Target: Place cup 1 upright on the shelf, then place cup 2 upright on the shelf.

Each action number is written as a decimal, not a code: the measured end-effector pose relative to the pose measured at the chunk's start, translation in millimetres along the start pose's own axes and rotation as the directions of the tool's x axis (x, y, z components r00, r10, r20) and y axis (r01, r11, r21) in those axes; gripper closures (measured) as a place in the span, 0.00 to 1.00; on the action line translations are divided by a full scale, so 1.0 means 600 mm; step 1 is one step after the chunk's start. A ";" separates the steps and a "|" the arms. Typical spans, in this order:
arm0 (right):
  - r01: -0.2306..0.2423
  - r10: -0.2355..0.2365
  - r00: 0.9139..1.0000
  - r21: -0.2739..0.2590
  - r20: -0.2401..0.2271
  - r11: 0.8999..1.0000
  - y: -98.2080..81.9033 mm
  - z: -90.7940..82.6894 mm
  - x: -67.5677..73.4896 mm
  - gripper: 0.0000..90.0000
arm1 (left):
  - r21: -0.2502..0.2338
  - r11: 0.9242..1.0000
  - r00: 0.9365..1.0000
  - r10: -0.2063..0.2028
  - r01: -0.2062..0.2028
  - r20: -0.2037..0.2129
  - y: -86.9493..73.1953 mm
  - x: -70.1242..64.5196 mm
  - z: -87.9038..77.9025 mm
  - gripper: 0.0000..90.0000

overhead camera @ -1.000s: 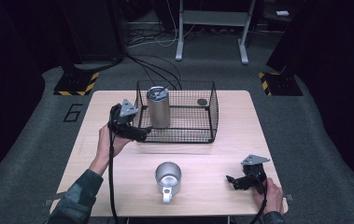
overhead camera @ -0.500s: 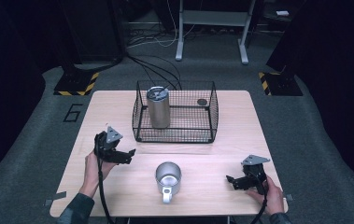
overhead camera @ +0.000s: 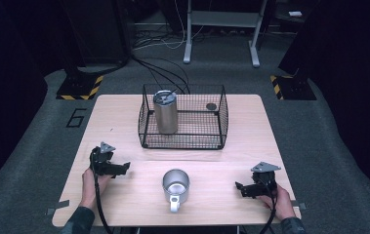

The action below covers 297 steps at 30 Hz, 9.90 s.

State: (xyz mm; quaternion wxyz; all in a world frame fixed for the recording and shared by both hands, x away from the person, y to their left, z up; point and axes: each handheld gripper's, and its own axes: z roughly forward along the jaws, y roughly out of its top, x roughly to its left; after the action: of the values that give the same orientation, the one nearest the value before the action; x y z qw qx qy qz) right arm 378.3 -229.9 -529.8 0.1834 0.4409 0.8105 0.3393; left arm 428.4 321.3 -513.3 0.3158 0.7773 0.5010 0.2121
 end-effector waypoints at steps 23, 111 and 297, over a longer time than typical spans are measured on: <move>-0.072 0.064 0.994 -0.092 -0.089 0.993 0.040 -0.050 0.027 0.03 | -0.034 0.999 0.999 0.026 -0.025 0.026 -0.011 0.016 0.033 0.00; 0.255 -0.260 0.904 -0.061 -0.339 0.965 0.204 0.018 0.327 0.06 | -0.037 0.999 1.000 0.006 -0.005 0.018 -0.009 0.014 0.034 0.00; 0.050 -0.049 0.995 0.007 -0.089 0.999 0.497 0.128 0.036 0.06 | -0.035 0.999 1.000 0.020 -0.019 0.019 -0.009 0.015 0.035 0.00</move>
State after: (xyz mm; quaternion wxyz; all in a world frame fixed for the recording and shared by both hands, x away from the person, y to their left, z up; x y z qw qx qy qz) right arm 588.4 -68.3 -371.2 0.1536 0.4059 0.8302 0.3499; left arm 442.3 325.3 -531.7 0.3319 0.7786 0.4866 0.2164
